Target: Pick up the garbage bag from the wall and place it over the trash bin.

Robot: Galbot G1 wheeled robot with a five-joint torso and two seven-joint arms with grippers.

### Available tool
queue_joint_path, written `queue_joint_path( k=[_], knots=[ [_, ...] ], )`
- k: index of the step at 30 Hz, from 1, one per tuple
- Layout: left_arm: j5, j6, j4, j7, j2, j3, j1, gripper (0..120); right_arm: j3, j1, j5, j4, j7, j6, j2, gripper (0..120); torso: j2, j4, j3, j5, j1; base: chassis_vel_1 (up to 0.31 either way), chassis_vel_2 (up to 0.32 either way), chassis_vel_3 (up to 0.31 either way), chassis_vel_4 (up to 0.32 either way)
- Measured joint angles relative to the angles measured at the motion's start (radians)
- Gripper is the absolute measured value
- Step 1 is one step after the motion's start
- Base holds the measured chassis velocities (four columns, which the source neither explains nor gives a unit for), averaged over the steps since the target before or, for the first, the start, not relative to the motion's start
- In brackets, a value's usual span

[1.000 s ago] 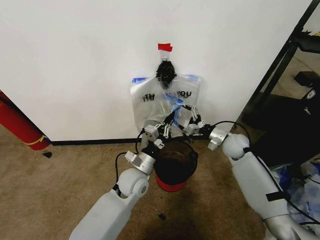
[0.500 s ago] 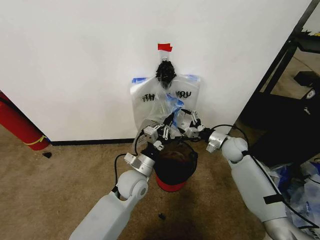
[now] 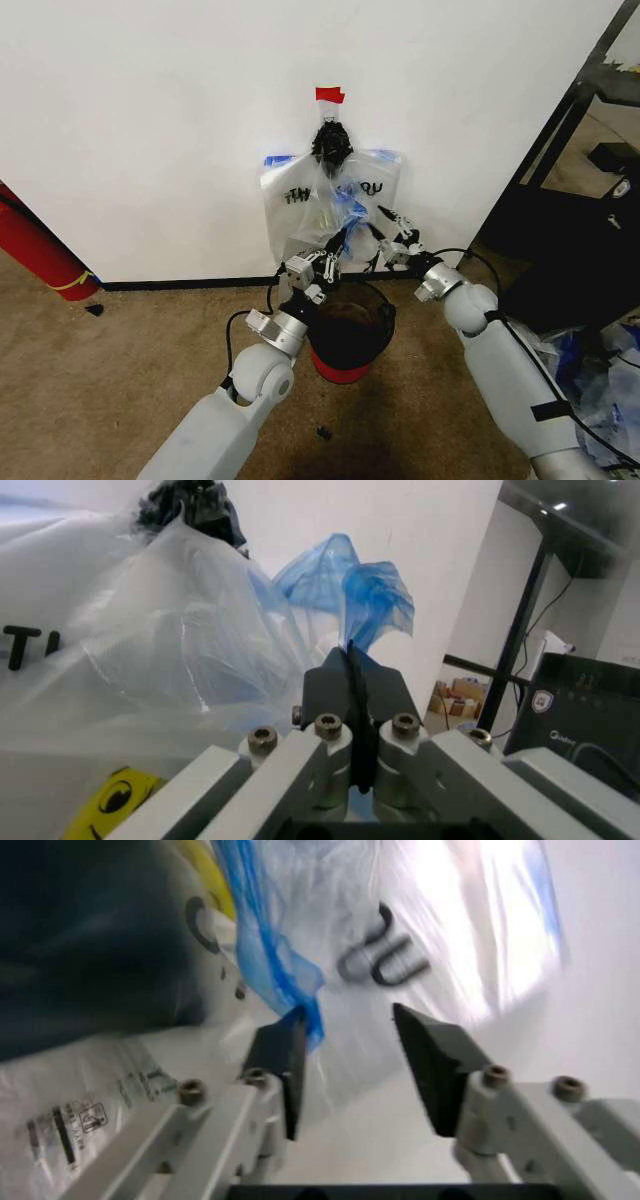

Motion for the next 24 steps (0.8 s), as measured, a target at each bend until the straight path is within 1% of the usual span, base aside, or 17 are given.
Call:
queue_joint_path(
  k=[1,2,3,8,9,11,14,17,19,22,23,24],
  knots=[
    [0.001,0.0,-0.003,0.0,0.002,-0.002,0.004,0,-0.01,-0.008,0.07,0.002,0.009,-0.017,-0.005,27,0.0,-0.0001,0.0,0.0,0.0,0.0,0.0,0.0,0.0],
    [0.001,0.0,-0.003,0.0,0.002,-0.002,0.004,0,-0.01,-0.008,0.07,0.002,0.009,-0.017,-0.005,27,0.0,-0.0001,0.0,0.0,0.0,0.0,0.0,0.0,0.0],
    [0.001,0.0,-0.004,0.0,0.003,-0.002,0.006,0,-0.018,-0.013,0.115,0.004,0.012,-0.026,-0.008,24,0.0,0.0,0.0,0.0001,0.0,0.0,0.0,0.0,0.0],
    [0.002,-0.001,-0.007,0.001,0.009,-0.007,0.011,0,-0.078,-0.048,0.444,0.027,0.039,-0.094,-0.028,3,0.0,0.0,0.0,0.0001,0.0,0.0,0.0,0.0,0.0],
    [0.002,-0.001,-0.007,0.001,0.009,-0.007,0.011,0,-0.078,-0.048,0.444,0.027,0.039,-0.094,-0.028,3,0.0,0.0,0.0,0.0001,0.0,0.0,0.0,0.0,0.0],
    [0.002,-0.002,-0.008,0.001,0.01,-0.007,0.012,0,-0.098,-0.055,0.572,0.032,0.036,-0.105,-0.033,0,0.0,0.0,0.0,0.0001,0.0,0.0,0.0,0.0,0.0],
    [0.003,-0.003,-0.009,0.001,0.012,-0.007,0.013,0,-0.124,-0.062,0.769,0.051,0.012,-0.121,-0.044,0,0.0,0.0002,0.0,0.0001,0.0,0.0,0.0,0.0,0.0],
    [0.003,-0.004,-0.009,0.002,0.012,-0.008,0.013,0,-0.125,-0.063,0.809,0.055,-0.008,-0.121,-0.047,0,0.0,0.0,0.0,-0.0001,0.0,0.0,0.0,0.0,0.0],
    [0.003,-0.005,-0.009,0.002,0.013,-0.008,0.015,0,-0.117,-0.058,0.788,0.046,-0.053,-0.094,-0.048,0,0.0,0.0001,0.0,0.0002,0.0,0.0,0.0,0.0,0.0],
    [0.003,-0.008,-0.009,0.003,0.016,-0.008,0.017,0,-0.106,-0.048,0.707,0.036,-0.099,-0.054,-0.05,14,0.0,0.0,0.0,0.0,0.0,0.0,0.0,0.0,0.0],
    [0.003,-0.008,-0.009,0.003,0.016,-0.008,0.017,0,-0.106,-0.048,0.707,0.036,-0.099,-0.054,-0.05,14,0.0,0.0,0.0,0.0,0.0,0.0,0.0,0.0,0.0],
    [0.003,-0.008,-0.009,0.003,0.017,-0.009,0.017,0,-0.102,-0.045,0.676,0.034,-0.111,-0.04,-0.052,16,0.0,0.0001,0.0,0.0,0.0,0.0,0.0,0.0,0.0]
  ],
)
